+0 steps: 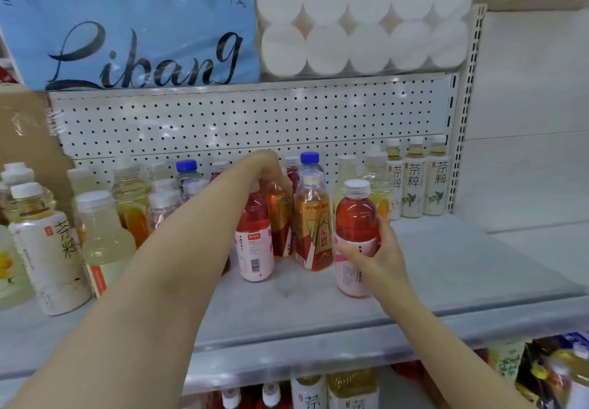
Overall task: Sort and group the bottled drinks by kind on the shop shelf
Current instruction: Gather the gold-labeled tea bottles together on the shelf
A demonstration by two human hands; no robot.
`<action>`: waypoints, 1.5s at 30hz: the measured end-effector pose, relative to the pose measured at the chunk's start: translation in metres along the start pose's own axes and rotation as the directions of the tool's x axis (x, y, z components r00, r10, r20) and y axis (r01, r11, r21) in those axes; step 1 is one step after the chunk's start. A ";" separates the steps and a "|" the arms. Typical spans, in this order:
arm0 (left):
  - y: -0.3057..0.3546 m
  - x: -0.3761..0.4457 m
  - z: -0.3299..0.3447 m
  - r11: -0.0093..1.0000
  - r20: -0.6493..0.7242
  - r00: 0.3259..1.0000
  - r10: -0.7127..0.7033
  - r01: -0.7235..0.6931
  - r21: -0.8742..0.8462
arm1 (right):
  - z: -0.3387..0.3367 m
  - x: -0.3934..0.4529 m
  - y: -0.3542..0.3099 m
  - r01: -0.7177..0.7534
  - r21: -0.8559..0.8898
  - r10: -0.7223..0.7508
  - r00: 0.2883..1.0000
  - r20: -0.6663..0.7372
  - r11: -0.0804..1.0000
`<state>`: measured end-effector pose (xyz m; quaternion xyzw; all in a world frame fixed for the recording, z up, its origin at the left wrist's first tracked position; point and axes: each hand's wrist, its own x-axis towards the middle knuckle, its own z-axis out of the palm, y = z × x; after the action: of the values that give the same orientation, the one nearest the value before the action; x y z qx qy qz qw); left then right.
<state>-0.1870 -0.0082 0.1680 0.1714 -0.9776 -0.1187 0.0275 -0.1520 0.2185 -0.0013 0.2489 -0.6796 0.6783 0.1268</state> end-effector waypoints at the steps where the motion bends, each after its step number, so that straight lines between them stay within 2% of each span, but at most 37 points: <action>1: 0.001 0.000 -0.002 1.000 -0.002 1.000 -0.009 0.009 -0.023 | -0.001 0.000 -0.001 0.006 -0.012 -0.006 1.000 0.000 1.000; 4: 0.002 -0.011 -0.020 0.992 -0.109 0.994 0.015 -0.029 -0.124 | -0.004 0.000 -0.002 -0.019 -0.034 0.019 1.000 0.018 0.999; 7: -0.001 -0.032 -0.063 0.958 -0.262 0.963 0.065 -0.133 -0.255 | -0.006 0.000 -0.001 -0.040 -0.038 0.042 0.999 0.027 0.998; 11: -0.011 -0.065 -0.111 0.799 -0.439 0.892 0.109 -0.341 -0.495 | -0.004 -0.002 -0.002 -0.036 -0.050 0.037 0.999 0.018 0.998; 13: -0.014 -0.082 -0.115 0.590 -0.557 0.825 0.095 -0.498 -0.636 | -0.003 -0.002 -0.001 -0.033 -0.051 0.034 0.999 0.012 0.998; 15: -0.015 -0.094 -0.109 0.303 -0.630 0.776 -0.016 -0.597 -0.743 | -0.003 -0.002 -0.001 -0.027 -0.054 0.027 1.000 0.002 0.998; 17: -0.016 -0.104 -0.096 0.015 -0.619 0.778 -0.110 -0.622 -0.783 | -0.002 -0.003 -0.002 -0.020 -0.063 0.019 1.000 -0.010 0.998; 18: -0.018 -0.109 -0.088 -0.090 -0.607 0.784 -0.128 -0.619 -0.780 | -0.002 -0.003 -0.003 -0.017 -0.070 0.016 1.000 -0.013 0.997; 19: -0.021 -0.113 -0.080 -0.138 -0.601 0.787 -0.139 -0.616 -0.775 | -0.002 -0.003 -0.004 -0.016 -0.078 0.016 1.000 -0.013 0.997; 21: -0.026 -0.123 -0.063 -0.112 -0.587 0.795 -0.151 -0.604 -0.789 | -0.004 -0.002 -0.004 -0.022 -0.085 0.021 1.000 -0.016 0.996; 26: -0.041 -0.141 -0.013 0.108 -0.574 0.809 -0.126 -0.563 -0.819 | -0.010 -0.002 -0.003 -0.043 -0.104 0.039 0.999 -0.036 0.994; 28: -0.048 -0.144 0.005 0.171 -0.590 0.791 -0.164 -0.566 -0.807 | -0.012 -0.003 -0.003 -0.048 -0.117 0.043 0.998 -0.041 0.992; 31: -0.063 -0.145 0.032 0.366 -0.629 0.742 -0.232 -0.532 -0.763 | -0.018 -0.004 -0.003 -0.058 -0.143 0.048 0.996 -0.070 0.988; 36: -0.085 -0.133 0.069 0.593 -0.680 0.703 -0.208 -0.462 -0.660 | -0.022 -0.005 -0.002 -0.066 -0.164 0.051 0.994 -0.095 0.984; 39: -0.084 -0.132 0.081 0.633 -0.695 0.691 -0.196 -0.453 -0.628 | -0.020 -0.007 -0.002 -0.070 -0.143 0.058 0.994 -0.087 0.987; 45: -0.087 -0.125 0.090 0.613 -0.693 0.694 -0.194 -0.466 -0.638 | -0.018 -0.009 -0.004 -0.068 -0.079 0.061 0.994 -0.088 0.995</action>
<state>-0.0498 -0.0251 0.0580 0.0908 -0.7473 -0.4507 0.4797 -0.1455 0.2376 -0.0013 0.1920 -0.7085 0.6636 0.1441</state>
